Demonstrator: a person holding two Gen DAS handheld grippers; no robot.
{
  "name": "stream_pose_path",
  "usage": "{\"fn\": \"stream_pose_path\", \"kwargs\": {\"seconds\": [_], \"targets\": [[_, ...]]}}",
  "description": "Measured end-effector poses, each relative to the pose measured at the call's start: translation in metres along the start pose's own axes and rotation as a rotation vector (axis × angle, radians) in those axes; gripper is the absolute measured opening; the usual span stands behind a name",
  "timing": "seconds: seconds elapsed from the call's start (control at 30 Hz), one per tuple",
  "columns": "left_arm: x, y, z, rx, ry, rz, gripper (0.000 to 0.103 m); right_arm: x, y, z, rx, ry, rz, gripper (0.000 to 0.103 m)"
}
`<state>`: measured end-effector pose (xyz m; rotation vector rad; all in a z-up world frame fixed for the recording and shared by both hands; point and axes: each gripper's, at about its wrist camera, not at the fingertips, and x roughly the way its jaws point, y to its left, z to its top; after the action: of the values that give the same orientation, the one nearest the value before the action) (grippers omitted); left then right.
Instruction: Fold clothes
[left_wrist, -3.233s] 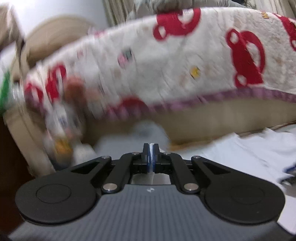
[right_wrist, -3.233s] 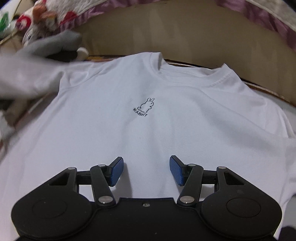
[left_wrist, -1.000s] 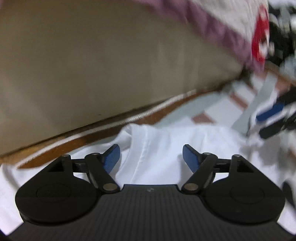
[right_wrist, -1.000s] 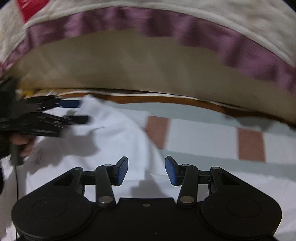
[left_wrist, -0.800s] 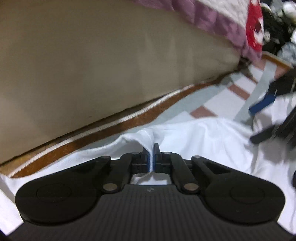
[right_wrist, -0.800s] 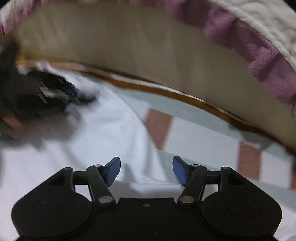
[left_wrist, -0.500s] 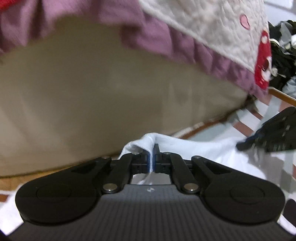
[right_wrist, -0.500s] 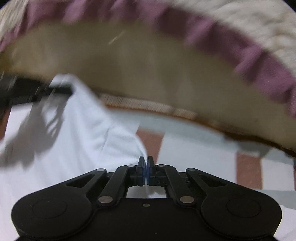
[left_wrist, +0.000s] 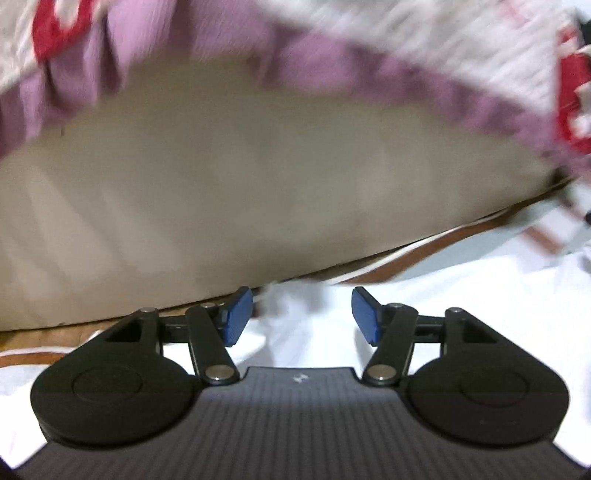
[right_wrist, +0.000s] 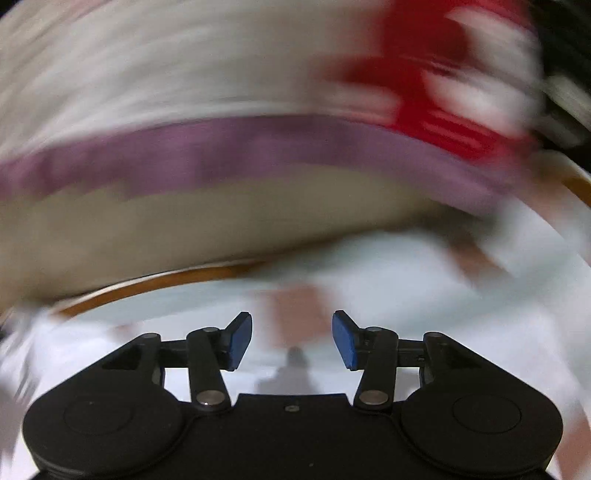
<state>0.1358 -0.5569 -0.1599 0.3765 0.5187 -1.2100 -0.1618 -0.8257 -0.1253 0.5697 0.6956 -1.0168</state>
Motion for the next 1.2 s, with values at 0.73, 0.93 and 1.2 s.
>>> {"fn": "stream_pose_path", "kwargs": {"seconds": [0.73,0.93,1.2], "targets": [[-0.039,-0.067,-0.077,-0.070,0.169,-0.098,0.059,0.006,-0.142,-0.051,0.385,-0.097,-0.148,0.059],[-0.057,-0.080,-0.084,-0.064,0.225,-0.038,0.059,-0.062,-0.144,-0.017,0.005,-0.314,-0.016,0.007],[-0.072,-0.087,-0.089,-0.047,0.302,0.081,0.062,-0.008,-0.194,-0.060,0.016,-0.185,-0.052,0.008]]}}
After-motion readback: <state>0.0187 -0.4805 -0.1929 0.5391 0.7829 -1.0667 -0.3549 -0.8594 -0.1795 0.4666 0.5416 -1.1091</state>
